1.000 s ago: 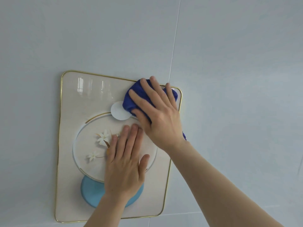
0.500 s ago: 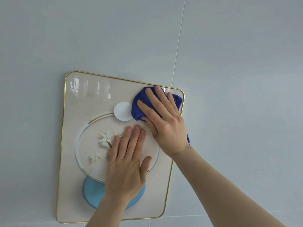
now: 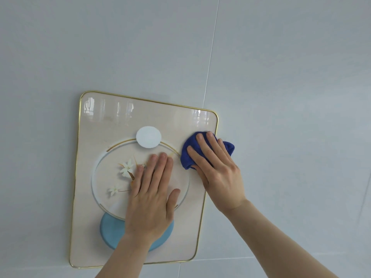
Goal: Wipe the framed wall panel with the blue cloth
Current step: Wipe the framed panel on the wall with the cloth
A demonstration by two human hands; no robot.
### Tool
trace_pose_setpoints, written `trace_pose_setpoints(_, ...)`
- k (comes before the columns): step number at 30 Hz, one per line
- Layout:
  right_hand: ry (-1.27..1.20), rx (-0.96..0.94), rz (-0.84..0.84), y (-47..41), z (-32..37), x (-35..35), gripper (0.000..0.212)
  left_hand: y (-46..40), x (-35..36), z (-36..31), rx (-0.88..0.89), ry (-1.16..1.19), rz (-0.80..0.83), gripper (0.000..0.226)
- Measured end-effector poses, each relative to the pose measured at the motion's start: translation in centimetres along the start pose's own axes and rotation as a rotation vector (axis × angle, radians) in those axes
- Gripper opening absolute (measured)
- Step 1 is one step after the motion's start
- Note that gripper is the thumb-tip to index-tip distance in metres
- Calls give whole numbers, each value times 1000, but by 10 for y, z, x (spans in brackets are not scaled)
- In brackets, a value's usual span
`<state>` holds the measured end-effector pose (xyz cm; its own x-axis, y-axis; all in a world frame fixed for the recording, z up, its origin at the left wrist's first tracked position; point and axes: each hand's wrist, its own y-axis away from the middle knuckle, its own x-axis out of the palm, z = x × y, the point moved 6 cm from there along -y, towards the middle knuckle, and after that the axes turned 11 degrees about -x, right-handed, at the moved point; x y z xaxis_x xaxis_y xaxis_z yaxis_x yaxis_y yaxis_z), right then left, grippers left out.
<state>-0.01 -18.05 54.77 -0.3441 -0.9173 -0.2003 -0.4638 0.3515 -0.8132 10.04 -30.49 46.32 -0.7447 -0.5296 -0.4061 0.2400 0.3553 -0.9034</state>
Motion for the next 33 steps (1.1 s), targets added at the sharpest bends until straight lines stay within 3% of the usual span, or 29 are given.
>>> trace_pose_setpoints(8,168,15,183,11,12,-15,38,-1,-14,-5,-17,55,56,66)
trace_pose_setpoints(12,126,79,468,29,22,-22,62,0,-28,-4,-13,85,149,68)
trace_pose_setpoints(13,86,137,560,33,27,-24,59,-1,-32,-4,-10,103,177,68)
trace_pose_setpoints(15,-17,331,593,33,29,-31,27,-2,-40,-1,-4,171,233,70)
trace_pose_setpoints(16,-82,476,558,35,24,-34,15,-3,-46,2,0,215,250,70)
trace_pose_setpoints(19,-354,897,345,30,12,-50,23,-10,-73,22,2,313,179,65)
trace_pose_setpoints(24,-712,1152,-52,-24,19,-55,19,-28,-110,83,-178,334,-18,67)
trace_pose_setpoints(28,-726,1065,-305,-84,42,-43,17,-41,-110,120,-236,232,-34,79)
trace_pose_setpoints(33,-445,640,-379,-156,79,-22,23,-54,-96,147,-228,197,-48,86)
